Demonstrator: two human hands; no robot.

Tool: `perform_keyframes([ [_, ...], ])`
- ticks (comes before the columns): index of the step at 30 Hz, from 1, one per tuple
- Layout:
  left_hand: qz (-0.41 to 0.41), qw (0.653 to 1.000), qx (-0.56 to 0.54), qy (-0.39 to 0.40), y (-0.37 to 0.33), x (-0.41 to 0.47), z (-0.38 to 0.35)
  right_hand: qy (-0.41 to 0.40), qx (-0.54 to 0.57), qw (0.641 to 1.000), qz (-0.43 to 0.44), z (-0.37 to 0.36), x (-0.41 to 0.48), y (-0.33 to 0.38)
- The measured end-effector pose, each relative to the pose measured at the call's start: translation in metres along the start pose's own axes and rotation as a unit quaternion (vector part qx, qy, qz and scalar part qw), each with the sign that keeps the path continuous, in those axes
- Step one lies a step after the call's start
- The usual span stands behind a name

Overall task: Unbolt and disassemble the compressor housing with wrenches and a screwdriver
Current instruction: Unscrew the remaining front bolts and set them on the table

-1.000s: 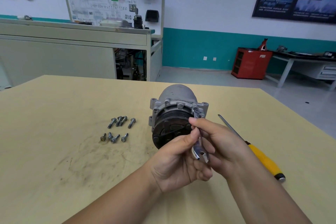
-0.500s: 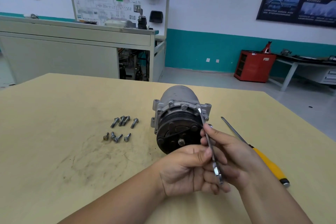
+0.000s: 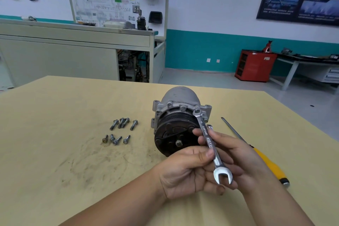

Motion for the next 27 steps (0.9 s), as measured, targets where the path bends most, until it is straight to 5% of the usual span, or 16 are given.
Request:
perform_keyframes([
  [10,-0.02,1.0,-0.023,0.004,-0.005,-0.001,-0.003,0.015,0.114,0.993,-0.038,-0.01,0.002,0.003],
  [19,-0.033,0.999,-0.012,-0.016,-0.012,-0.005,-0.001,-0.048,-0.126,0.99,0.034,-0.018,0.005,0.014],
  [27,-0.016,0.999,-0.03,-0.021,-0.019,-0.01,0.001,-0.003,-0.022,1.0,0.021,-0.017,0.0,0.008],
])
Point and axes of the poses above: each hand's wrist, its own x-axis towards the middle knuckle, its own z-axis out of the back of the hand, y = z × x, the point moved 7 cm from there along x, towards the middle knuckle, and after that the axes turned 9 degrees about -x, right-handed, at the moved point
